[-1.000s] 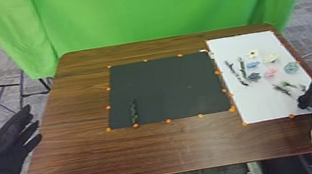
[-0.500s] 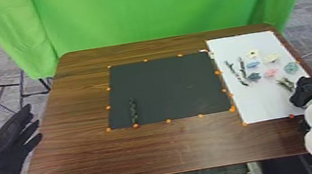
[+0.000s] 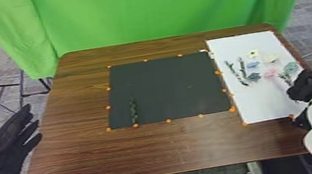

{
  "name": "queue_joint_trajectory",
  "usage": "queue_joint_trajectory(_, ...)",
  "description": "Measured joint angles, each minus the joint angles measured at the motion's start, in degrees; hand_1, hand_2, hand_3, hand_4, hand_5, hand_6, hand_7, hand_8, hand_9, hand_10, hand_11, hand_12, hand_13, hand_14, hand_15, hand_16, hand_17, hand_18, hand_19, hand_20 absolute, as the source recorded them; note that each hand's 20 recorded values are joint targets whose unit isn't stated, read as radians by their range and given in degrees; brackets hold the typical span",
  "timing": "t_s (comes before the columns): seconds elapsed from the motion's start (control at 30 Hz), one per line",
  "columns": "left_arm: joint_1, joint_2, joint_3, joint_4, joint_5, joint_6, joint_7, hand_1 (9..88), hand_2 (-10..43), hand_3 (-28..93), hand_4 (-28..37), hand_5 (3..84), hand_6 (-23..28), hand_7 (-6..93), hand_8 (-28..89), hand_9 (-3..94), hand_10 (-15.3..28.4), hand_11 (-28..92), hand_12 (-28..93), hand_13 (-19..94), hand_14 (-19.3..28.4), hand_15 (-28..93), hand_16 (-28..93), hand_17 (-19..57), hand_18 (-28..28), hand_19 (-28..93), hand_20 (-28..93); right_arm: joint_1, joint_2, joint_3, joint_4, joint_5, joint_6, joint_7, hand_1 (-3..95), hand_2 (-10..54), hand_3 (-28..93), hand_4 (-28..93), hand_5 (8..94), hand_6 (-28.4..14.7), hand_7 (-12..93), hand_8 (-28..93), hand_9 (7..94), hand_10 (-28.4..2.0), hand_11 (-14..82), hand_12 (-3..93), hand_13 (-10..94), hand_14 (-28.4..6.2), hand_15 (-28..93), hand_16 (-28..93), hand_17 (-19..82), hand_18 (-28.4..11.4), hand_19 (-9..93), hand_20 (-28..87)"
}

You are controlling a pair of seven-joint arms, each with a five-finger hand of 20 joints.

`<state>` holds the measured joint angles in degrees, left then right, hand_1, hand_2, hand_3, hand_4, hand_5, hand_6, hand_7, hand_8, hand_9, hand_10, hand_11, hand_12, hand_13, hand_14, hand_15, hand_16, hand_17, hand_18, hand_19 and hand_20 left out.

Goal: Arrange flowers

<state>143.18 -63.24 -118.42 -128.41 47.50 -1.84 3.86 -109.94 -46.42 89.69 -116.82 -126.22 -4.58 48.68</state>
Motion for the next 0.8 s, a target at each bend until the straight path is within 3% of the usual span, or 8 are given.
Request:
queue_joint_trajectory(0.23, 0.0, 0.03, 0.0, 0.0, 0.0, 0.0, -0.01, 24.1, -6.9, 69, -26.6, 20.7, 0.1, 17.7, -9, 15.2, 7.6, 7, 23, 11, 10.3, 11, 10, -11.7, 16.4, 31, 11, 3.3, 0.0, -1.3, -3.5, 0.3, 5.4, -0.2, 41.5, -9.2, 84, -15, 72.6, 0.3, 55, 18, 81.7, -9.2, 63.4, 49.5, 77, -9.0, 84, 38, 43, -22.0, 93, 68)
queue_joint_trajectory(0.47, 0.0, 0.03, 0.01, 0.0, -0.01, 0.02, -0.17, 24.2, -6.9, 69, -26.7, 20.6, 0.1, 17.7, -9, 15.2, 7.6, 7, 23, 11, 10.2, 11, 10, -11.8, 16.4, 31, 11, 12.0, -2.3, -10.6, -3.8, 0.8, 5.7, -3.0, 41.2, -9.4, 84, -14, 72.7, 0.1, 55, 19, 82.2, -8.8, 63.6, 50.0, 78, -8.6, 84, 38, 44, -22.0, 93, 69)
queue_joint_trajectory(0.8, -0.6, 0.03, 0.52, 0.07, -0.02, 0.0, -0.81, 24.2, -7.0, 69, -26.8, 20.7, 0.1, 17.6, -9, 15.2, 7.5, 7, 23, 11, 10.3, 11, 10, -11.8, 16.4, 31, 11, 24.7, -16.3, -25.7, 5.9, -1.1, 0.8, -6.2, 40.8, -9.4, 84, -14, 73.0, 0.2, 55, 19, 82.8, -8.6, 63.6, 50.4, 78, -8.4, 84, 39, 45, -22.1, 93, 69)
